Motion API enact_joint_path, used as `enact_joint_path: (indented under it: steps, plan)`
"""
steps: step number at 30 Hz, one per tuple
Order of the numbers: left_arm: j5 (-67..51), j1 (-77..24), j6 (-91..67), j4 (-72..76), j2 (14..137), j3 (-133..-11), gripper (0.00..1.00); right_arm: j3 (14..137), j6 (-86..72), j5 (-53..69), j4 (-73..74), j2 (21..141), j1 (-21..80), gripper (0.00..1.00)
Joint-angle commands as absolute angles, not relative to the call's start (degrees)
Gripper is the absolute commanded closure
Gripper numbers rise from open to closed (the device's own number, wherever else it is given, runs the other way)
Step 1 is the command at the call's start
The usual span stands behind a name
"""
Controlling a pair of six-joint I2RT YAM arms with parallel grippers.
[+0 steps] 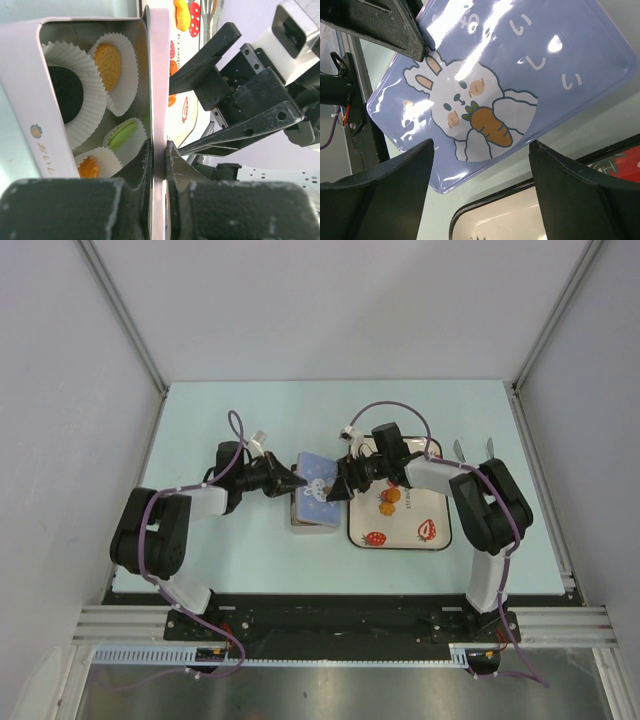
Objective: Pack the cookies
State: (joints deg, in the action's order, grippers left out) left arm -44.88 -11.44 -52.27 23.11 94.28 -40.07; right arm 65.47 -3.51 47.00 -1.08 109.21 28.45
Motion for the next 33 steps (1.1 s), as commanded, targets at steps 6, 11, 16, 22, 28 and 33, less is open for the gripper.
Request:
enact_joint_path:
  steps: [6, 11, 16, 22, 28, 33]
  plan:
    - [-40.25, -10.72, -46.32, 16.70, 93.43, -41.31, 0.73, 66.18, -3.52, 47.64, -3.96, 108.11, 29.18, 0.20]
    - [-39.90, -10.46, -45.70, 15.73, 93.34, -41.22, 0.51, 66.44, -3.34, 47.37, -3.87, 108.28, 29.62, 0.19]
    - [-39.29, -10.02, -45.00, 14.50, 92.64, -41.31, 0.39, 66.71, -3.25, 47.20, -3.78, 108.46, 29.97, 0.19]
    - [-39.11, -9.14, -44.39, 13.36, 91.50, -41.57, 0.34, 66.80, -2.99, 46.67, -3.52, 108.11, 30.50, 0.19]
    - [-38.23, -8.09, -43.68, 11.52, 90.27, -42.10, 0.31, 66.88, -2.55, 46.23, -3.34, 107.93, 30.67, 0.20]
    - [-38.06, -7.82, -42.89, 10.28, 89.04, -42.98, 0.28, 66.88, -2.55, 46.05, -3.25, 107.75, 30.85, 0.20]
